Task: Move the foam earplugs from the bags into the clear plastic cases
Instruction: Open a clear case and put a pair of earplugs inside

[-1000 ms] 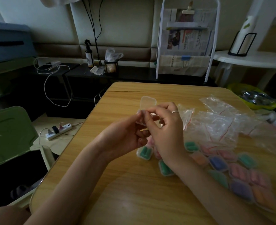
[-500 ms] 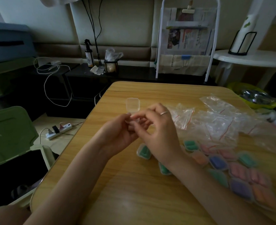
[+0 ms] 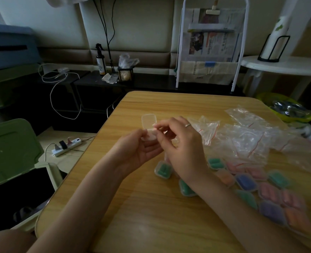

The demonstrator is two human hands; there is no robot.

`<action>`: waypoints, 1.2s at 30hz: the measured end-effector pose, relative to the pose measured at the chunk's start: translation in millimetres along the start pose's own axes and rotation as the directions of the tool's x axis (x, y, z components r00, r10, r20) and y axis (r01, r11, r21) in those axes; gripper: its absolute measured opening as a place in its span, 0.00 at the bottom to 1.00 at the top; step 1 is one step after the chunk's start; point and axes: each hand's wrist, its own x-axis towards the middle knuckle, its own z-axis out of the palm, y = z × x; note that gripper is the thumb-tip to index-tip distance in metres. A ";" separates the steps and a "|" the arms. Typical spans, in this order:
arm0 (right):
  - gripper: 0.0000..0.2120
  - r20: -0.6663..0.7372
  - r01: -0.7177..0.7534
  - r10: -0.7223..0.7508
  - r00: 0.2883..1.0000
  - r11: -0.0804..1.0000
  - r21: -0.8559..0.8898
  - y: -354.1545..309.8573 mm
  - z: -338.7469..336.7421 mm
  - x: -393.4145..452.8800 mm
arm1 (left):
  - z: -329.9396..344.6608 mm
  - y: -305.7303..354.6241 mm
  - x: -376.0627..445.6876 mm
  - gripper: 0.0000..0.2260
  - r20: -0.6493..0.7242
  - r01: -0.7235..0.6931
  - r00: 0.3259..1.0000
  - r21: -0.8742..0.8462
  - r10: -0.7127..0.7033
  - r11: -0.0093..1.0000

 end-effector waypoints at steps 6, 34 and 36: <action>0.06 0.017 -0.012 0.013 1.000 1.000 -0.009 4.3 -1.9 0.7 | 4.2 0.3 -3.0 0.15 0.004 -0.028 1.000 0.046 0.027 0.999; 0.13 -0.050 -0.127 0.131 0.990 0.989 0.081 1.7 -2.9 2.2 | 0.7 -0.2 -2.7 0.14 0.080 -0.019 0.997 0.041 0.016 0.999; 0.16 -0.074 -0.147 0.152 0.986 0.987 0.067 2.9 -3.6 3.8 | 0.9 -0.6 -1.9 0.13 0.065 -0.009 0.998 0.039 0.006 0.999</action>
